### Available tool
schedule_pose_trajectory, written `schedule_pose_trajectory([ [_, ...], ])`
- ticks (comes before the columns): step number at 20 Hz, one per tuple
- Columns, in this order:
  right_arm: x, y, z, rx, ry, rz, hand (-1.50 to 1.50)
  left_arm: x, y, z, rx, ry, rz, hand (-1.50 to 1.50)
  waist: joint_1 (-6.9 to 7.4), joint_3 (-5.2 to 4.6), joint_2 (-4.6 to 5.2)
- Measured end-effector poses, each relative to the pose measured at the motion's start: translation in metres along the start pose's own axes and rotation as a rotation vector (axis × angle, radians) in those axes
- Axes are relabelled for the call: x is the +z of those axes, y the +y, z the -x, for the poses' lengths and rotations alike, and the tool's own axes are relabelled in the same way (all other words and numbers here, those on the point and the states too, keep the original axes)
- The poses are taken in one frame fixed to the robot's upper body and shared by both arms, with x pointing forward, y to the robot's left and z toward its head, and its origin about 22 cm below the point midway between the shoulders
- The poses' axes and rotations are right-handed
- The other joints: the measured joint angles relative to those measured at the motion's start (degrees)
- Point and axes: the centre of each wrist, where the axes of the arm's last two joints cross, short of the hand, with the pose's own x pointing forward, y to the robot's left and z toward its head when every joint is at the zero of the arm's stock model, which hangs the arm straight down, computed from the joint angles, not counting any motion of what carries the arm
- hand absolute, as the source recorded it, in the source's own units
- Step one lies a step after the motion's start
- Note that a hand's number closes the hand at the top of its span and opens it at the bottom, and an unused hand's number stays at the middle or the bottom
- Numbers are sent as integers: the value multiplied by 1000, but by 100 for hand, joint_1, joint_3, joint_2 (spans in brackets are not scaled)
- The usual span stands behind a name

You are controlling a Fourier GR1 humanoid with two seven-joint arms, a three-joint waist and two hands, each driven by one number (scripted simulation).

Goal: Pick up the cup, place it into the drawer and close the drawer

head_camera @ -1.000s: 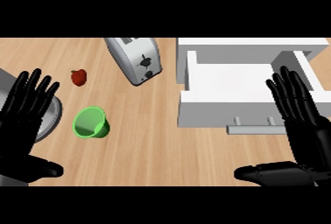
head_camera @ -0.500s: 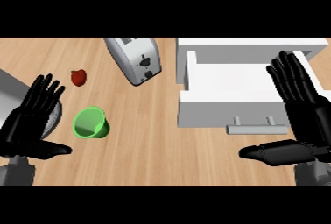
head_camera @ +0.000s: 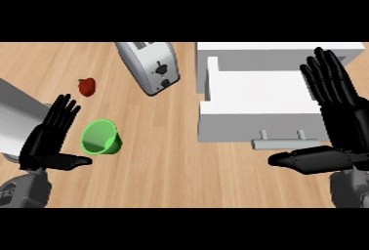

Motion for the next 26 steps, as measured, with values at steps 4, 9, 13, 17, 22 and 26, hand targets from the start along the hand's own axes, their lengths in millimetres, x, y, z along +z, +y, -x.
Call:
schedule_pose_trajectory([
  [4, 2, -6, -2, -3, 1, 4, -150, 3, 7, 26, -16, 20, -16, -150, -11, -1, 1],
  [9, 0, -5, -5, -6, -3, -2, -150, 10, 17, 53, -23, 47, -32, -150, -26, -2, 6],
  [13, -9, -6, -9, -10, -10, -1, -150, 13, 23, 68, -40, 52, -49, -150, -53, -7, 19],
  [17, -11, -7, -8, -11, -9, -7, -150, 19, 23, 78, -64, 71, -66, -150, -81, -11, 29],
  [22, -13, -6, -12, -12, -8, -12, -150, 29, 18, 90, -71, 62, -90, -150, -118, -19, 45],
  [26, -13, -6, -16, -10, -9, -23, -150, 23, 10, 93, -68, 57, -84, -150, -144, -22, 53],
])
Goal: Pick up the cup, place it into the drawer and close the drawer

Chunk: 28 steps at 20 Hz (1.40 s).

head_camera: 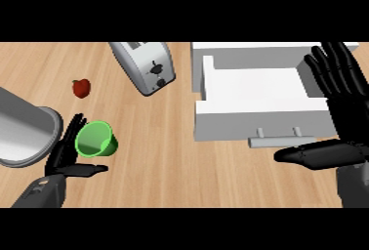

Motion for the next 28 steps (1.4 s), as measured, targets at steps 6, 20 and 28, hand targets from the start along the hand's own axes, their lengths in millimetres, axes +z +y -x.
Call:
schedule_pose_trajectory([
  [6, 1, -1, 3, -7, -1, 4, -150, -1, -7, 3, -6, -14, 16, -150, -24, -5, 19],
  [20, 1, -6, 2, 6, 2, -1, -150, -17, -28, 1, 90, -37, 106, 150, -50, -11, 34],
  [28, -4, -9, 3, 18, 6, 2, -150, -27, -41, -2, -52, -211, -41, 150, -27, -5, 27],
])
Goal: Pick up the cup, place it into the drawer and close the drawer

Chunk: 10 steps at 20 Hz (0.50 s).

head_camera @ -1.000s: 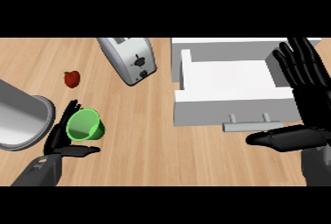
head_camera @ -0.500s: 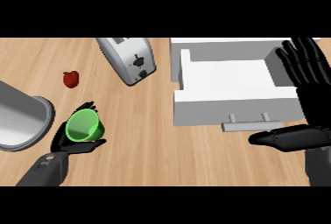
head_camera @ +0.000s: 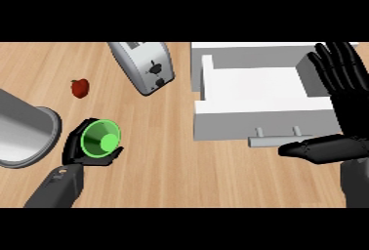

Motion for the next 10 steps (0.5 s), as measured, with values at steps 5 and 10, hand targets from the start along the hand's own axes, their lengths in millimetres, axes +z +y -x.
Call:
schedule_pose_trajectory([
  [5, 1, -3, -1, -8, 8, 17, -150, 7, -19, 7, -28, -55, -165, 150, 41, 6, -23],
  [10, 7, -6, -4, 0, 9, 16, -150, -16, -34, -2, 66, -134, -165, 150, 64, 13, -50],
])
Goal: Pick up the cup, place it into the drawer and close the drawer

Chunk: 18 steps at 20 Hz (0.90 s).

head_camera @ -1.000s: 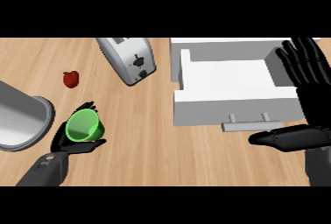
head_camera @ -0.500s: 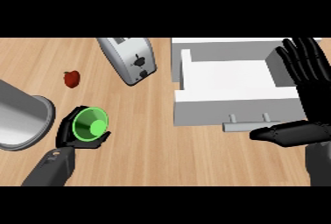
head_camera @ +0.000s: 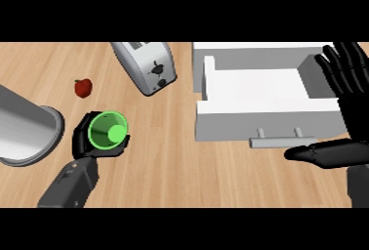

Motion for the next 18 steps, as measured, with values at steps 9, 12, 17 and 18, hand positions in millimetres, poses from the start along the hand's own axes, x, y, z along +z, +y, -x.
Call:
schedule_pose_trajectory([
  [9, 3, -4, 10, 16, 23, 12, -150, -71, -66, -34, 128, -134, 200, 150, 143, 17, -63],
  [12, 6, -4, 14, 18, 23, 22, -150, -101, -100, -58, 158, -171, 274, 150, 158, 22, -73],
  [17, 9, -6, 15, 28, 27, 32, -150, -137, -154, -106, 168, -192, 354, 150, 162, 23, -86],
  [18, 8, -6, 15, 28, 29, 35, -150, -144, -163, -117, 162, -193, 362, 150, 164, 22, -85],
])
